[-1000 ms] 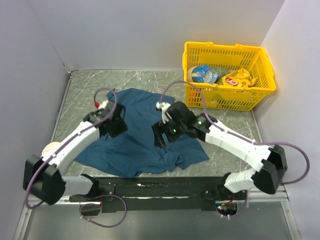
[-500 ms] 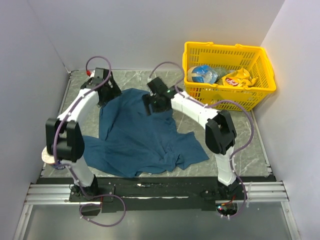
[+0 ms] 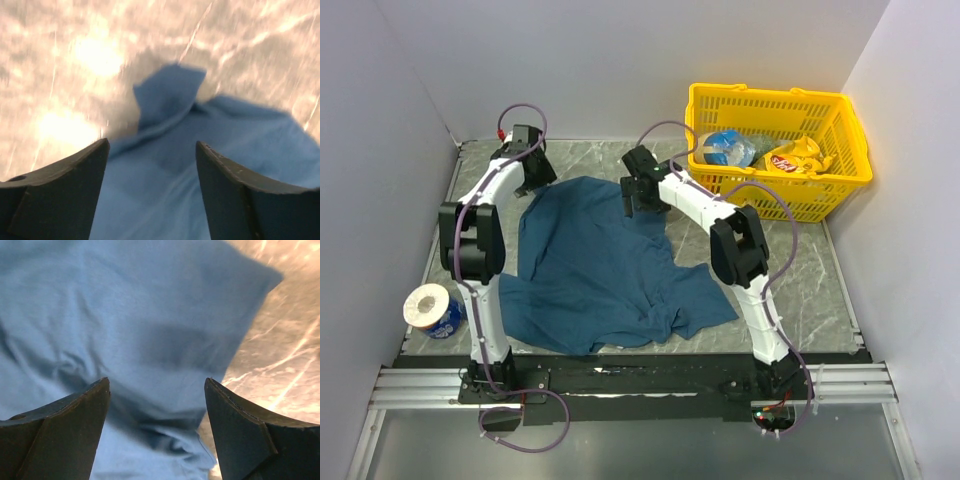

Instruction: Pin the brooch onto the clothing

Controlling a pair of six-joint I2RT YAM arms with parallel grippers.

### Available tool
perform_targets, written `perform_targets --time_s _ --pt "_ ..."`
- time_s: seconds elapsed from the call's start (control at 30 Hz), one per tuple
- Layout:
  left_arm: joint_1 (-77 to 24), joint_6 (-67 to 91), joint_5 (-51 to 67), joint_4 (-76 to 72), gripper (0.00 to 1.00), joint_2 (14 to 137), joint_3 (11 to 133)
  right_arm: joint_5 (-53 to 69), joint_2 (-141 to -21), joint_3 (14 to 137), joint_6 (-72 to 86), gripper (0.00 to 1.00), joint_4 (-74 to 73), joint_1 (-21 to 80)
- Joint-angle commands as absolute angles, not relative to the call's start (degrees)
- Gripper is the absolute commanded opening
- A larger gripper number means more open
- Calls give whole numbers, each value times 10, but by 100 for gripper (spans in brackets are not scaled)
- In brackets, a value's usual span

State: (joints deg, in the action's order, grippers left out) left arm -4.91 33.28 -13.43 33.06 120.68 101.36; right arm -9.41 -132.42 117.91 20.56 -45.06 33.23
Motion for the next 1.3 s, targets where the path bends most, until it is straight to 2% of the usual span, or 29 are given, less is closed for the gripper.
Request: perform_targets --time_s 0.0,0.17,0.3,0.43,0.53,0.57,0.7,0.8,0.87,0.9,0.93,1.0,1.27 --pt "-40 305 -150 298 68 1242 1070 -127 -1342 1228 228 82 -480 325" --pt "-40 292 -124 291 64 1277 1101 -132 -1346 1229 245 79 -480 302" --pt "-40 290 -103 263 65 1278 1081 -116 -1357 1232 242 78 -479 288" --pt "-40 291 -91 249 61 1287 1075 -99 -1378 1252 236 74 -489 287" --pt "-40 289 -89 250 43 1299 1080 -85 -1395 1266 232 69 -498 286" --pt "-40 287 -91 258 33 1308 1091 -84 -1402 1270 231 69 -502 287" --pt "-40 278 -100 274 19 1326 1118 -73 -1423 1297 229 68 -513 286" --pt "-40 270 -106 285 7 1333 1137 -63 -1440 1313 228 59 -521 282" --pt "-39 269 -109 285 1 1328 1140 -50 -1451 1324 227 48 -526 279" --pt "-39 266 -109 281 1 1325 1140 -47 -1454 1327 227 41 -526 276" --pt "-39 265 -108 280 1 1321 1140 -46 -1454 1328 228 20 -528 274" --pt "-38 263 -106 276 1 1310 1141 -45 -1451 1329 225 1 -525 272" --pt "-25 262 -89 256 1 1264 1156 -55 -1378 1318 195 0 -487 268"
